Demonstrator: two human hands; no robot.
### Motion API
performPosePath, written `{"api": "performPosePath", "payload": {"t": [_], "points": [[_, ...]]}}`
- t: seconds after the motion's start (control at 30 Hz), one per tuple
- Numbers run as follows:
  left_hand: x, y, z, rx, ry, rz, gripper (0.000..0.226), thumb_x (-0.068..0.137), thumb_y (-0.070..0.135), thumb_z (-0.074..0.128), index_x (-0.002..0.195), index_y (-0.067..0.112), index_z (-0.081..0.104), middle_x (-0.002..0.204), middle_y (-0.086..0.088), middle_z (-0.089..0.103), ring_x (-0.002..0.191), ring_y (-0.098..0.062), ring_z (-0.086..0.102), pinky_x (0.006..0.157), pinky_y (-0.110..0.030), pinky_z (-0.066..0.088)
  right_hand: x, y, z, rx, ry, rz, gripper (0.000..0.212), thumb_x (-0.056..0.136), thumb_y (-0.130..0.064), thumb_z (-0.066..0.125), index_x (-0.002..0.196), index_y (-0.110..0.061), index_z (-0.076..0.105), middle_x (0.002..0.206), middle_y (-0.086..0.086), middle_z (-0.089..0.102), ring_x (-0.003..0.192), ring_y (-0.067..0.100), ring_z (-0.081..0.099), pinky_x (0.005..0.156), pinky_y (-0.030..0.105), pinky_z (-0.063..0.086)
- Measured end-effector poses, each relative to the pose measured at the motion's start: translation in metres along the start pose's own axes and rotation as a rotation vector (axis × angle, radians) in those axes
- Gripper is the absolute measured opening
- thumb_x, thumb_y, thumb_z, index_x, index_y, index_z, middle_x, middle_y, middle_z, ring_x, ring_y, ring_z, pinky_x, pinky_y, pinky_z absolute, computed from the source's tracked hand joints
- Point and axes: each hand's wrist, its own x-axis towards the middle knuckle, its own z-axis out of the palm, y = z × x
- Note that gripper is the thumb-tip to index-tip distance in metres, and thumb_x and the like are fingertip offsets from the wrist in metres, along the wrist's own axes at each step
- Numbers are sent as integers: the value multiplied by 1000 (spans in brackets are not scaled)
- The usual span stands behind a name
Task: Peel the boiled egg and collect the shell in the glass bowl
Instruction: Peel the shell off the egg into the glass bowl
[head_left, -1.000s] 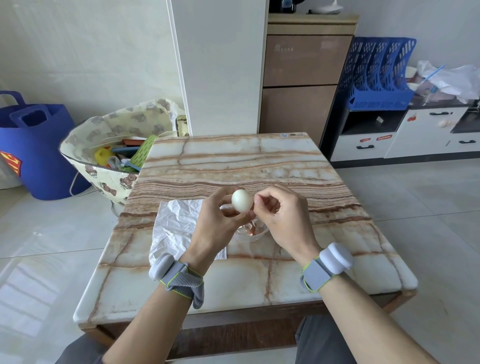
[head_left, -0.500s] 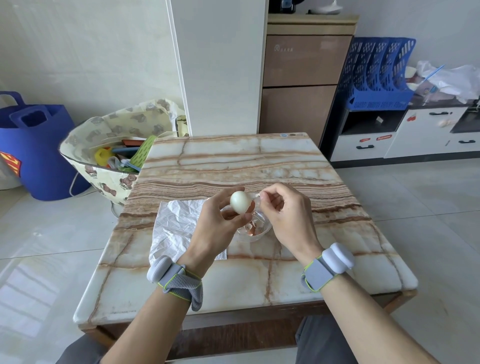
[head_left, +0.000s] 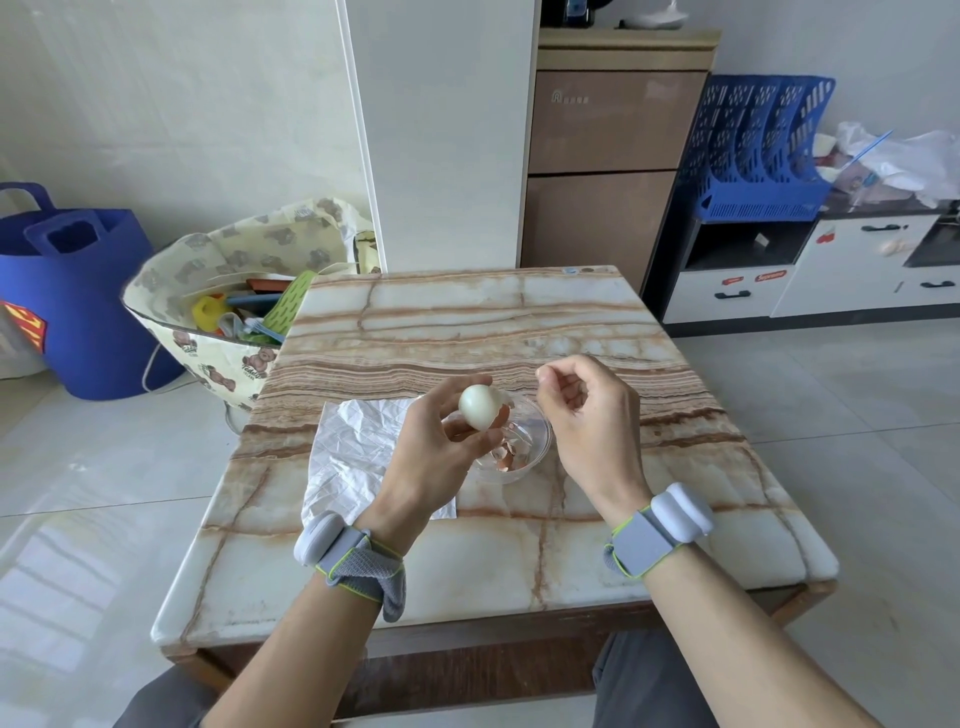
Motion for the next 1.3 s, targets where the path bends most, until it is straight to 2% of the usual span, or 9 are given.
{"api": "performPosePath", "payload": {"t": [0.17,0.3,0.4,0.53,0.7,0.83,0.97,1.17,1.3], "points": [[0,2,0,-35,7,-5,54,85,-19,70,131,7,62,116,-14,70,89,-8,77,76,-14,55,-2,2,-1,18,-49,6,14,95,-12,74,81,-11,73,71,-5,68,63,7,59,63,20,47],[-1,4,0,-44,9,-6,55,85,-20,69,133,7,62,119,-16,69,88,-8,77,76,-14,56,-5,4,-1,29,-64,21,10,91,-10,77,82,-12,74,73,-5,71,65,11,64,64,24,52],[0,4,1,-37,12,-6,56,85,-20,69,133,8,62,119,-17,68,86,-7,76,76,-14,55,-6,5,1,19,-97,15,10,91,-3,73,89,-12,76,78,-5,73,68,11,65,66,22,53],[-1,4,1,-20,4,3,57,85,-19,69,135,8,62,120,-18,69,86,-7,76,75,-15,56,-7,4,3,39,-153,43,15,93,-2,67,98,-12,77,84,-5,74,74,11,68,69,28,56],[-1,5,1,-9,1,7,60,84,-15,74,136,11,61,121,-15,70,93,-31,78,92,-34,61,-8,-1,4,118,-237,10,11,100,-13,67,92,-15,75,78,-15,74,71,9,70,64,15,51],[-1,5,1,-32,-5,5,61,83,-15,75,137,10,60,117,-10,71,89,-28,79,86,-29,62,-7,-3,4,129,-240,11,13,99,-10,67,88,-14,74,76,-17,74,67,4,70,61,10,48],[0,4,3,-22,1,8,59,82,-5,82,135,14,63,120,-10,72,89,-20,78,85,-27,62,-6,-4,5,117,-226,22,12,97,-9,70,86,-13,73,73,-16,74,67,5,69,64,13,48],[3,2,5,0,29,10,55,83,5,84,132,18,65,122,-11,70,86,-32,78,92,-45,61,-5,-2,6,108,-214,25,13,98,-11,69,86,-14,71,76,-5,74,67,11,67,65,23,52],[4,-1,4,-18,18,9,61,83,-1,82,137,16,60,120,-9,71,84,-22,77,85,-32,62,-4,2,6,66,-172,0,11,98,-12,69,87,-12,70,79,-2,70,71,14,64,68,31,53]]}}
